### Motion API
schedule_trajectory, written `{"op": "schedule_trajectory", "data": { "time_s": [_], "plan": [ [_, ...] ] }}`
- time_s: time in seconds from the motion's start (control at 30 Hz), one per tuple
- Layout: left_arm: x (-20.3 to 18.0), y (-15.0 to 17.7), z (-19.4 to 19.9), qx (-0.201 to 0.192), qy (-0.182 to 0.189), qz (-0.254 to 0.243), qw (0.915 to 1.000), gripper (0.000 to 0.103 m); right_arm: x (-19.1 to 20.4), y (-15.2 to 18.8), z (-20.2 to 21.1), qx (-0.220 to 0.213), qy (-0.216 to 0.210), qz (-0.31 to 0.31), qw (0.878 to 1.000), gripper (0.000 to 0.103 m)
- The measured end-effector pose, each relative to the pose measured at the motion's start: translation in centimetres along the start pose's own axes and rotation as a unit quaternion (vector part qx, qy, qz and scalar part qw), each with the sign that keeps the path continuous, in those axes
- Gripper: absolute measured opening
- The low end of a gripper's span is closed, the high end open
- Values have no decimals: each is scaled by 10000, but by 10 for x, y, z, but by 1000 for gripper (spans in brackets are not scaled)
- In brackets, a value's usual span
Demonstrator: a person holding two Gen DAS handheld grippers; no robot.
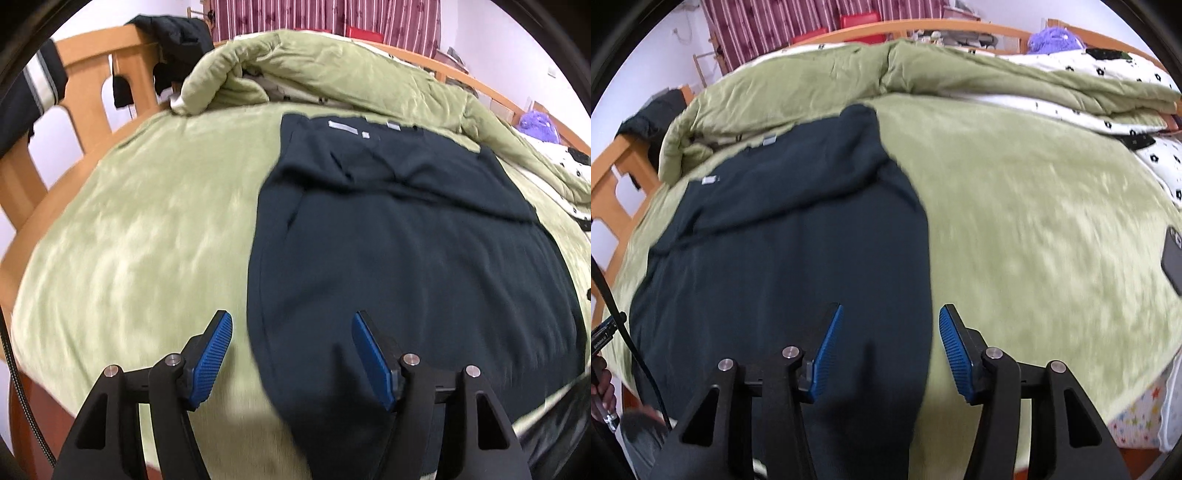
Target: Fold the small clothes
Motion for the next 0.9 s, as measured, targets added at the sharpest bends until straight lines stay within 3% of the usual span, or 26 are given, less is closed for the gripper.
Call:
{"op": "schedule_trajectory", "data": {
  "time_s": [0.23, 0.4, 0.6, 0.77, 0.8, 0.83, 0.87, 0.9],
  "plan": [
    [6, 46, 4, 315, 104, 23, 9994, 65, 18, 43, -7, 275, -144, 19, 9995, 54],
    [4, 60, 6, 430, 303, 259, 9983, 64, 24, 56, -7, 348, -85, 7, 9994, 54],
    [-1, 71, 5, 645, 642, 469, 9947, 63, 26, 74, -4, 476, -331, -180, 9982, 54],
    [-10, 78, 9, 522, 420, 216, 9975, 58, 33, 84, -7, 627, -312, -89, 9975, 53],
    [-10, 78, 10, 510, 392, 228, 9977, 51, 34, 84, -7, 639, -290, -57, 9975, 52],
    [-9, 77, 11, 488, 372, 278, 9977, 47, 34, 83, -7, 634, -302, -44, 9975, 44],
    [-7, 76, 12, 484, 390, 326, 9975, 39, 35, 82, -5, 573, -354, -18, 9977, 26],
    [-6, 74, 14, 472, 429, 368, 9973, 29, 35, 81, -1, 485, -407, 21, 9980, 22]
  ]
}}
Point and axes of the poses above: each gripper's, at about its wrist camera, not at the fingertips, and z roughly against the way its jaws point, x to its left, y to its underside, the point moved 3 cm from there along -z, roughly the way its jaws point, and after that the axes turned 14 degrees about z, right-handed, at the moved point
